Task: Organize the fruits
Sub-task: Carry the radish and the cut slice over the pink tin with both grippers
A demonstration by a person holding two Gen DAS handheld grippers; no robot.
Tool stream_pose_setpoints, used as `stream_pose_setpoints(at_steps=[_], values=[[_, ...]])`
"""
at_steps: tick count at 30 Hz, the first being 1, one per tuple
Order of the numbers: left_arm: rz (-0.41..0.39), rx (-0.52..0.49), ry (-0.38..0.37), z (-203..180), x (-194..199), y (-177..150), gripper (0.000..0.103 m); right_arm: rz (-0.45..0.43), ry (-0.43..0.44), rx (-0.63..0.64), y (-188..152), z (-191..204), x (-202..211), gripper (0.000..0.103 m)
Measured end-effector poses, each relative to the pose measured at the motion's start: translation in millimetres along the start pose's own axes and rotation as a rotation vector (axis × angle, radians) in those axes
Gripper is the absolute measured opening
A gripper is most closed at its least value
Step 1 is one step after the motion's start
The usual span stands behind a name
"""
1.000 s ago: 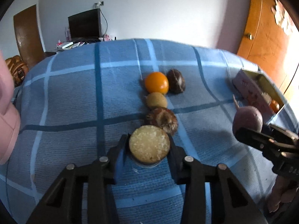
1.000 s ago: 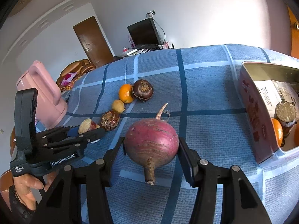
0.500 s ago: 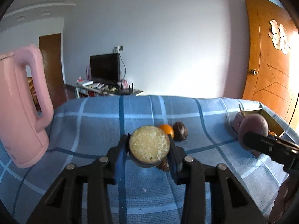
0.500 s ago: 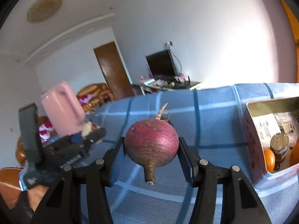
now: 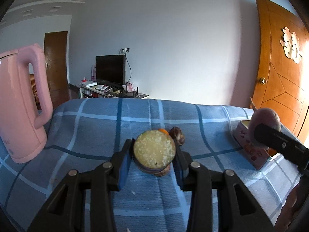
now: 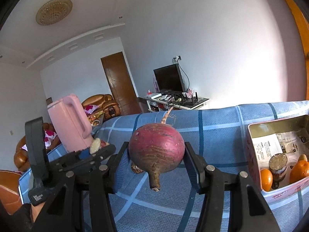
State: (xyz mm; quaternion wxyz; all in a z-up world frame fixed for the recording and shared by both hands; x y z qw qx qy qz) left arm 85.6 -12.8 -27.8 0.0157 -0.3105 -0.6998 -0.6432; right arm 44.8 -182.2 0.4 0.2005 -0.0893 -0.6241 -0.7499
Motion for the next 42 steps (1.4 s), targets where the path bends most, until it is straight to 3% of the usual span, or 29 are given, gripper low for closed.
stream_pose_setpoints(at_steps=[5,24,35,42], values=[[0.01,0.013,-0.026,-16.2,-2.0,-2.7,0.041,-0.027,-0.004,0.023,2.7,-8.2,11.3,0.056],[0.016,-0.044,-0.149,-120.3,-36.5,10.7,0.041,-0.082,-0.146,-0.013,22.6,-102.7,42.7,0.056],[0.018,-0.088,-0.251,-197.4,-69.2,20.9,0.041,-0.082,-0.31,-0.061,30.8,-195.6,53.7,0.056],[0.045,-0.116,-0.296,-237.7,-100.4,21.8,0.041,-0.031,-0.402,-0.084,31.6,-253.1,45.9,0.056]])
Point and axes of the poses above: each gripper's, at about its wrist camera, not at the fingertips, and x roughly against the way its jaws point, z to its left, y to its top, the point moved 7 cm from there along -x, roughly the way its jaws point, and after that the axes turned 10 degrees about -y, right-handed, at the moved point
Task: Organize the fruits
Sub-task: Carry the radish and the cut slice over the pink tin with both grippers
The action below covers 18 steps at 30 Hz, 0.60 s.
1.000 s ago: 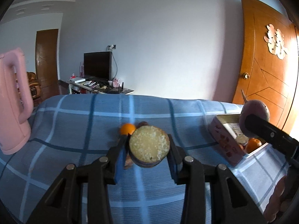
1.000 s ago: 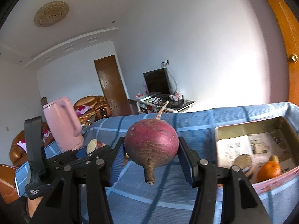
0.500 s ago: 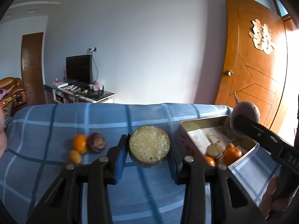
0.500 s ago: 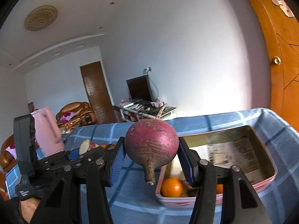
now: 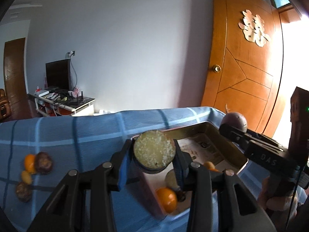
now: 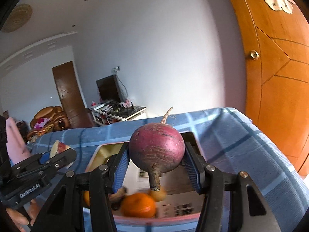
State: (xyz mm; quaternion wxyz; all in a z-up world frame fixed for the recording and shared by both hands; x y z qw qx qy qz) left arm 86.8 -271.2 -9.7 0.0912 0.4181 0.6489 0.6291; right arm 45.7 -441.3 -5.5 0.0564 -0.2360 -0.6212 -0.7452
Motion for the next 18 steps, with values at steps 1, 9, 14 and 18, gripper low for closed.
stream_pose_setpoints(at_steps=[1,9,14,18], values=[[0.004,0.001,-0.002,-1.9,-5.6,1.6,0.041,0.007,-0.006,0.003,0.0,-3.6,-4.1,0.056],[0.075,-0.001,0.003,-8.1,-47.0,5.5,0.041,0.109,0.013,0.034,-8.3,-3.2,-34.7,0.056],[0.166,-0.004,0.016,-5.9,-71.1,-3.5,0.041,0.16,0.026,0.033,-12.4,-2.7,-47.9,0.056],[0.206,0.011,0.01,-5.1,-81.6,-10.2,0.041,0.219,0.068,0.016,-17.7,-2.1,-55.6,0.056]])
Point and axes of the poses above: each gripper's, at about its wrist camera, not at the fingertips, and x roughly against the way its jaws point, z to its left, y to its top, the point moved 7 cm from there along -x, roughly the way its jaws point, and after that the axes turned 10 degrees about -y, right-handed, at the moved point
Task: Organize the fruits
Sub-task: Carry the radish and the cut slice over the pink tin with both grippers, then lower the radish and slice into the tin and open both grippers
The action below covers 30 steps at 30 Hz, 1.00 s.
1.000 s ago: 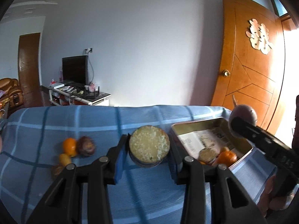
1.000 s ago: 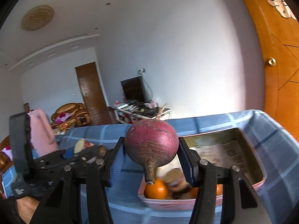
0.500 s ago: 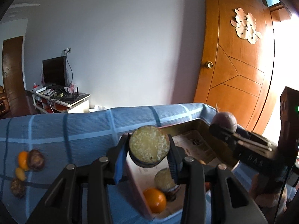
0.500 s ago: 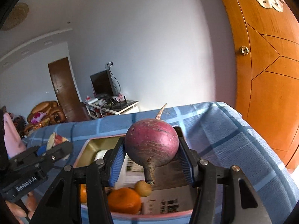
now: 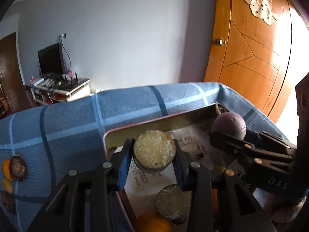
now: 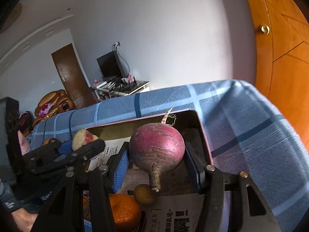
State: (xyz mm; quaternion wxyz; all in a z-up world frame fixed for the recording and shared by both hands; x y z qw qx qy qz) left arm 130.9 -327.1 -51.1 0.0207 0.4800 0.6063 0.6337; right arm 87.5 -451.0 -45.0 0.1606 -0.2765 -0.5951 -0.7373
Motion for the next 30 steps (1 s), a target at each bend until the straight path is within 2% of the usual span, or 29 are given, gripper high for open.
stream_pose_setpoints(at_steps=[6,8,11,12,14,15,16,17,19,21,24,27,30], values=[[0.015,-0.018,0.03,-2.1,-1.8,2.4,0.044,0.02,-0.036,0.052,-2.7,10.8,-3.5,0.057],[0.0,-0.03,0.074,-0.4,1.1,3.5,0.054,0.018,-0.04,0.052,-1.9,10.1,-4.9,0.058],[-0.017,0.008,0.061,5.4,5.9,6.5,0.07,0.007,-0.031,0.018,0.2,5.2,-2.6,0.062],[-0.041,0.027,0.057,7.5,10.8,7.8,0.078,-0.006,-0.03,0.002,1.9,3.1,0.4,0.062],[-0.111,0.044,0.063,10.4,25.7,13.2,0.083,-0.087,-0.039,-0.035,11.1,-3.5,16.9,0.062],[-0.156,0.044,0.07,10.7,36.6,17.5,0.088,-0.166,-0.054,-0.063,18.2,-8.9,32.4,0.062],[-0.188,0.043,0.08,12.0,45.0,21.4,0.098,-0.227,-0.073,-0.081,22.3,-14.8,43.3,0.068],[-0.24,0.041,0.103,13.4,58.0,26.1,0.102,-0.298,-0.105,-0.098,26.3,-20.5,56.9,0.08],[-0.313,0.049,0.141,19.0,78.5,32.2,0.103,-0.433,-0.188,-0.135,29.9,-31.3,81.6,0.093],[-0.343,0.068,0.152,26.4,90.9,33.8,0.103,-0.494,-0.222,-0.16,29.6,-36.8,92.3,0.095],[-0.358,0.105,0.198,44.1,106.5,26.7,0.103,-0.464,-0.26,-0.181,26.6,-42.4,87.3,0.095],[-0.338,0.124,0.29,63.7,114.8,13.6,0.103,-0.427,-0.266,-0.204,24.7,-47.0,81.1,0.095],[-0.323,0.132,0.364,79.3,122.5,-2.0,0.103,-0.454,-0.269,-0.206,22.9,-50.5,88.1,0.095]])
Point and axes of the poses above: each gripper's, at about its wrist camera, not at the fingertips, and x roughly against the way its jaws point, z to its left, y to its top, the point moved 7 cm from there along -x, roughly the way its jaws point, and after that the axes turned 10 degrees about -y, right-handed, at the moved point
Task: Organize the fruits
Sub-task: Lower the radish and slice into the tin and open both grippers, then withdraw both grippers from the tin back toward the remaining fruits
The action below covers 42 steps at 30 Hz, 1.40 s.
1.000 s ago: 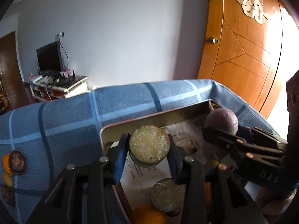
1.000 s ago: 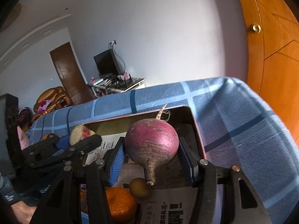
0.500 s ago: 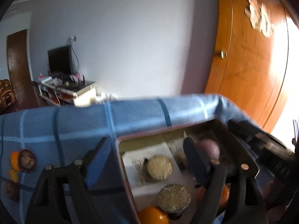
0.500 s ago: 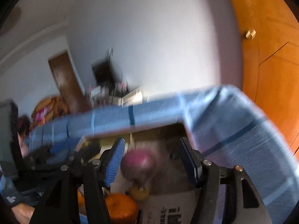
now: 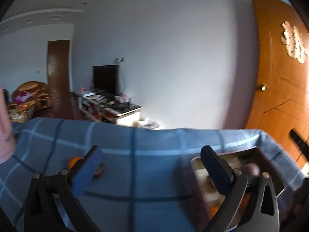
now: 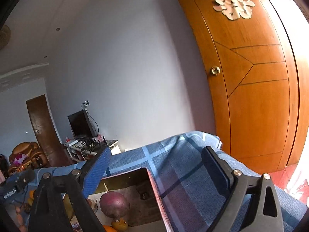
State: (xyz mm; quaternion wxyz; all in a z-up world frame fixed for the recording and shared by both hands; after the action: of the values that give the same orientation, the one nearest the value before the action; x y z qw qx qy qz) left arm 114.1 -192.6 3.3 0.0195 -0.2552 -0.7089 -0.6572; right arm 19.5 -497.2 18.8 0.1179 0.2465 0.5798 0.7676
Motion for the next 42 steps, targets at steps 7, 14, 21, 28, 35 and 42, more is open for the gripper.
stream_pose_setpoints(at_steps=[7,14,21,28,35,42], values=[[0.025,-0.07,0.041,10.7,8.8,-24.0,0.103,-0.038,-0.029,0.05,-4.1,2.8,10.8,0.095],[0.039,-0.069,0.001,10.5,22.9,-28.8,0.103,-0.002,-0.079,-0.003,-12.6,-5.8,23.5,0.095],[0.066,-0.047,-0.027,19.4,31.6,-36.0,0.103,0.011,-0.086,-0.029,-23.1,0.6,52.0,0.095],[0.089,-0.001,-0.035,36.4,40.0,-41.3,0.103,-0.008,-0.062,0.019,-32.1,31.8,79.3,0.095],[0.095,0.009,-0.029,49.4,47.1,-44.3,0.103,-0.002,-0.043,0.048,-41.5,58.7,91.1,0.095],[0.104,-0.004,-0.008,64.4,49.1,-44.2,0.103,0.017,-0.032,0.09,-50.7,88.7,93.8,0.095]])
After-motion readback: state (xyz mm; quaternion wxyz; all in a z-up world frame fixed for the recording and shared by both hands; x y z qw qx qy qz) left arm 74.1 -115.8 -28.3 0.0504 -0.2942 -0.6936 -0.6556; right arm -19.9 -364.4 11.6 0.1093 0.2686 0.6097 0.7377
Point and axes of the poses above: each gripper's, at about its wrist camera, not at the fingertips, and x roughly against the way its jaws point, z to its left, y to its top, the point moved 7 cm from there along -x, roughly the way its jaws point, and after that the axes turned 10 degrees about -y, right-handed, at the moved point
